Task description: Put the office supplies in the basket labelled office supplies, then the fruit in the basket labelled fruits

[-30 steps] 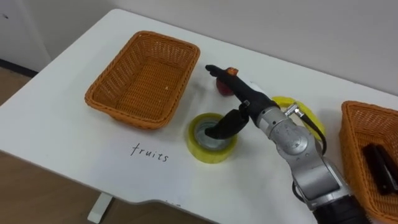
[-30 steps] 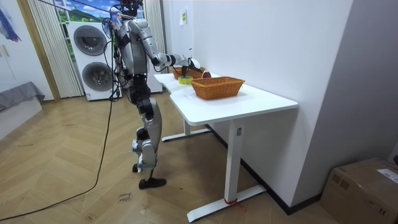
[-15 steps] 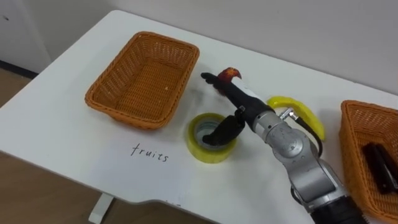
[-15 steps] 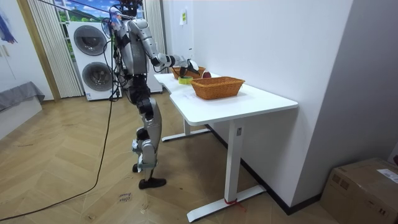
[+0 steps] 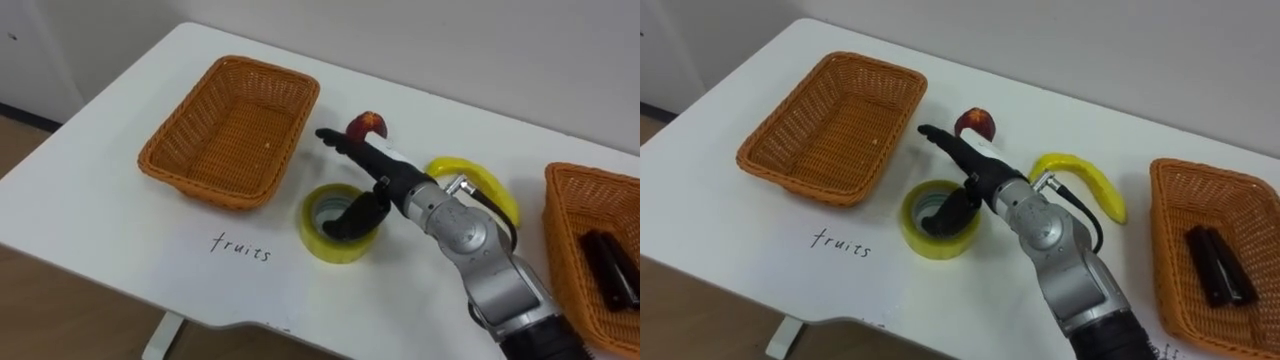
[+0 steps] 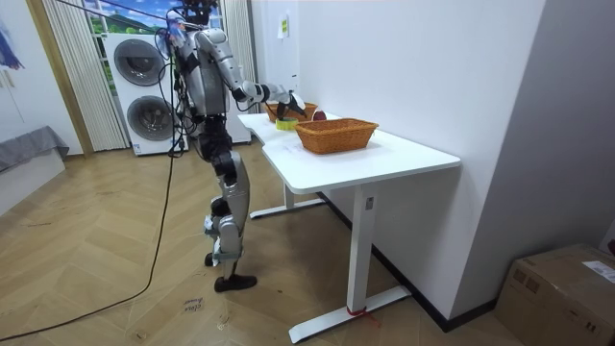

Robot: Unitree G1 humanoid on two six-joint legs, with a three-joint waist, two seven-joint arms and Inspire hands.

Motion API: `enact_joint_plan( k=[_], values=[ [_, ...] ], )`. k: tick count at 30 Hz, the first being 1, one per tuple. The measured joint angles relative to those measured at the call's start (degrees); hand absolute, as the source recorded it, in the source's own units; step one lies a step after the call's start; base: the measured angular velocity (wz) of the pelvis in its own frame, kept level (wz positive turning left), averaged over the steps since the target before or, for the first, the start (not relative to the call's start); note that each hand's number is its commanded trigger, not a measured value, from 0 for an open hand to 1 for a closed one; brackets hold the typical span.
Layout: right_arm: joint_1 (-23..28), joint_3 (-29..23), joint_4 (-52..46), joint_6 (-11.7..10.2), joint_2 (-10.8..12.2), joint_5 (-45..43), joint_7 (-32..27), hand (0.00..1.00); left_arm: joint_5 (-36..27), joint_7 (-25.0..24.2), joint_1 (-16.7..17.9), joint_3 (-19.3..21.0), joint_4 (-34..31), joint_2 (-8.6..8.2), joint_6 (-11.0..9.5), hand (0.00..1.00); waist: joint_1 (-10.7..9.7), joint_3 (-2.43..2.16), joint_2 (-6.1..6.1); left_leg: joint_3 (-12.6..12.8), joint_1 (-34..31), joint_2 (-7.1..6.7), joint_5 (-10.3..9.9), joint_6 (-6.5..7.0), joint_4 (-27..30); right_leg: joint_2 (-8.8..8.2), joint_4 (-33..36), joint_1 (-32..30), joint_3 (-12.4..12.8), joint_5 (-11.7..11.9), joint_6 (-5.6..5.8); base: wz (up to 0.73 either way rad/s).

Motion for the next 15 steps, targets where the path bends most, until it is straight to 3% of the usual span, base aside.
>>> enact_joint_plan(
  k=[15],
  values=[
    [0.0,0.0,-2.0,1.2,-0.5,-1.8,3.7,0.0,0.0,-2.0,-0.2,-0.1,-0.7,0.62,0.0,0.0,-0.1,0.6,-0.24,0.0,0.0,-0.15,0.1,0.09,-0.3,-0.13,0.0,0.0,0.0,0.0,0.0,0.0]
  ],
)
